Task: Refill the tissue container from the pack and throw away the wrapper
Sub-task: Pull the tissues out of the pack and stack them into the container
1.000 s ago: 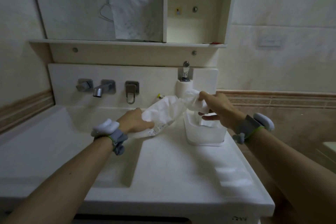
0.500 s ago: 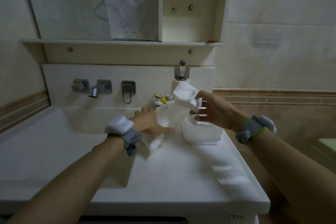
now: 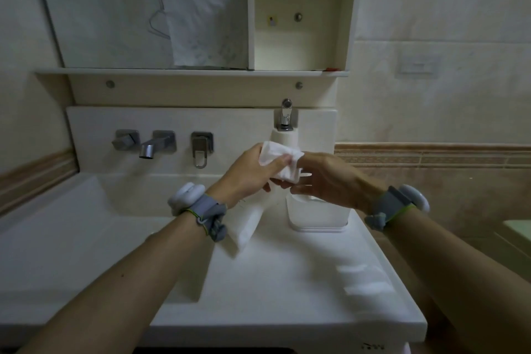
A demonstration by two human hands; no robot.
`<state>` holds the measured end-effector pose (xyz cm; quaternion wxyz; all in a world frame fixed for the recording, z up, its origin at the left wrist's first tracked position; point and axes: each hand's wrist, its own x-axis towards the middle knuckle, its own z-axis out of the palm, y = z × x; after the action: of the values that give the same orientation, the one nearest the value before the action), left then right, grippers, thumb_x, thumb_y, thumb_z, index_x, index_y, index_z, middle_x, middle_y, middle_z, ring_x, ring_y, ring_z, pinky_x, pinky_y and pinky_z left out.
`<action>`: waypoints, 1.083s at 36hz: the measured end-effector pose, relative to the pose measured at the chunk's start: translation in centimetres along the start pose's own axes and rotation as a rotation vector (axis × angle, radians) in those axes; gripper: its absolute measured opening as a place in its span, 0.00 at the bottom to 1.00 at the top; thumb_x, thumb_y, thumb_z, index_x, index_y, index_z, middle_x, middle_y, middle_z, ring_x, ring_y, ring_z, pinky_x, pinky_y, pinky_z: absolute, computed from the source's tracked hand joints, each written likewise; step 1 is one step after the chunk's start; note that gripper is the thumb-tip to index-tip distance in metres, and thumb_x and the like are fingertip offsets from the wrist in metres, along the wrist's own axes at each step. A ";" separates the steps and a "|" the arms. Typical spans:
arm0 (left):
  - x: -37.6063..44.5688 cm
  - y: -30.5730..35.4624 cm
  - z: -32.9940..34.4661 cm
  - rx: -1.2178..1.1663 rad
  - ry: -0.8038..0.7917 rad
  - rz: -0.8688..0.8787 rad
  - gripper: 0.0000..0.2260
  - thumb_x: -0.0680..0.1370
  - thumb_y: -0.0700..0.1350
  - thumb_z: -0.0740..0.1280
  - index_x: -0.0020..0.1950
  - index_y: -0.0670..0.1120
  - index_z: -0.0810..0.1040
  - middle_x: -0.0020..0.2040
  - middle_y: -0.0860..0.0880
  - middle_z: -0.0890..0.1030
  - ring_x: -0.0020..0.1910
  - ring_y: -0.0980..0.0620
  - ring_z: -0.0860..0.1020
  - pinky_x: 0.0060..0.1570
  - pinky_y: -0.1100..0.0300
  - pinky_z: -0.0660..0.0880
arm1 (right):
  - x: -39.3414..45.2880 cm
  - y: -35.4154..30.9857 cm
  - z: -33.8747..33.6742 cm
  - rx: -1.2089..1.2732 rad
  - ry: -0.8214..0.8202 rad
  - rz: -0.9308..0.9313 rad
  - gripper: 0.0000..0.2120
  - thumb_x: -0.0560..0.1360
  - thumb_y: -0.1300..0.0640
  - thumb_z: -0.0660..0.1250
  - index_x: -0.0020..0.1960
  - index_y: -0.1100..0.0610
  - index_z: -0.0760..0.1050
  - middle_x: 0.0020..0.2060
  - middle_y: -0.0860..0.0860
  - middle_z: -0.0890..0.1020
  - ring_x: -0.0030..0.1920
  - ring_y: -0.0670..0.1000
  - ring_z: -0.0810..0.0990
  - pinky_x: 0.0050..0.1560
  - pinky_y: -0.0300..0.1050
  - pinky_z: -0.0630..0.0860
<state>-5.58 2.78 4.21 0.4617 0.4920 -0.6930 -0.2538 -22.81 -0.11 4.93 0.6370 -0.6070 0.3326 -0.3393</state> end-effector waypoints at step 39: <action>1.8 -0.5 2.2 0.076 0.096 0.202 0.15 0.80 0.45 0.66 0.66 0.48 0.70 0.55 0.48 0.79 0.42 0.52 0.82 0.39 0.63 0.81 | -0.1 -1.1 -2.8 -0.255 0.113 -0.050 0.23 0.72 0.50 0.72 0.65 0.54 0.73 0.59 0.55 0.81 0.55 0.55 0.83 0.54 0.49 0.81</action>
<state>-7.45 0.76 3.58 0.4988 0.4483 -0.7253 -0.1555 -25.21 -1.57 5.92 0.5265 -0.6711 0.3930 -0.3435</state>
